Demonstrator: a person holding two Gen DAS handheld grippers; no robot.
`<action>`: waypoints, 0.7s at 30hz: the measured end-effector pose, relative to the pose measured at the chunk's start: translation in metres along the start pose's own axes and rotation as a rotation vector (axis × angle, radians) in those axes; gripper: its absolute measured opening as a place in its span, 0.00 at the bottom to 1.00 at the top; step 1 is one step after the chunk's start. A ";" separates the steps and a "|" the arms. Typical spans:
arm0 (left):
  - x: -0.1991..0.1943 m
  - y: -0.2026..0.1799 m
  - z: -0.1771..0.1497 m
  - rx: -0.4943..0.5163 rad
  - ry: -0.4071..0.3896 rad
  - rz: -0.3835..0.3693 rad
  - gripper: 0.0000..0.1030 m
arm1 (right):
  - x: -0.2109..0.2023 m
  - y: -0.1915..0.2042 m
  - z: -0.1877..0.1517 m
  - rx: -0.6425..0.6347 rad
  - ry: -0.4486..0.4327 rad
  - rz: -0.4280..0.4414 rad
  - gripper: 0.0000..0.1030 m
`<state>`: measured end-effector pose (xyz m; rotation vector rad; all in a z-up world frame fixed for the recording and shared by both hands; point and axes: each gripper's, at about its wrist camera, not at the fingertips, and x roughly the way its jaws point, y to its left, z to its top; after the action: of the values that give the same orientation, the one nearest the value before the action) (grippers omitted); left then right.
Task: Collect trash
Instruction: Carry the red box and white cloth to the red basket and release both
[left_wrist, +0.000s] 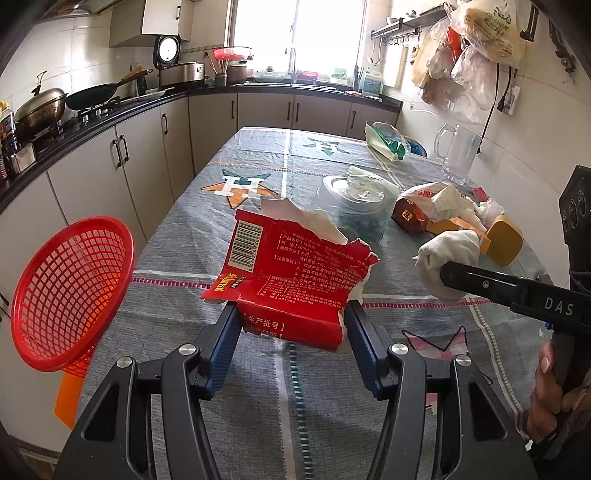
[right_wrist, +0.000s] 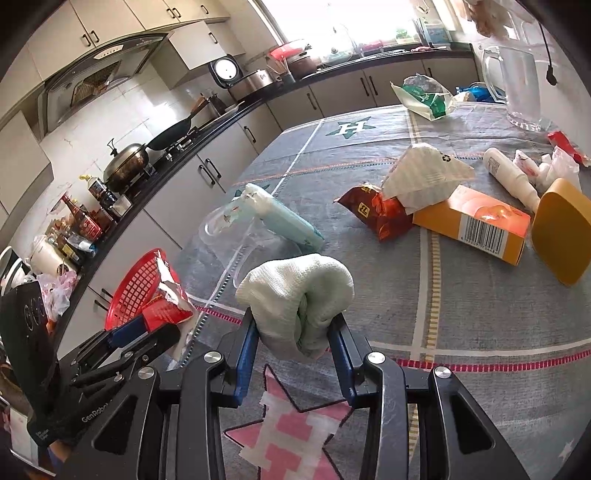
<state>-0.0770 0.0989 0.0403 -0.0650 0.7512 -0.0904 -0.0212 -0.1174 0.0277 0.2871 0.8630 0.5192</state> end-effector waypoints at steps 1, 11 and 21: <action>-0.001 0.001 0.000 -0.001 -0.003 0.001 0.55 | 0.000 0.001 0.000 -0.003 0.000 0.000 0.40; -0.011 0.022 0.000 -0.038 -0.030 0.017 0.55 | 0.005 0.026 0.004 -0.059 0.016 0.007 0.40; -0.030 0.067 0.001 -0.107 -0.082 0.070 0.55 | 0.021 0.066 0.008 -0.142 0.043 0.012 0.40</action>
<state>-0.0945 0.1683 0.0552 -0.1430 0.6756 0.0188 -0.0250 -0.0513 0.0482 0.1516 0.8616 0.5972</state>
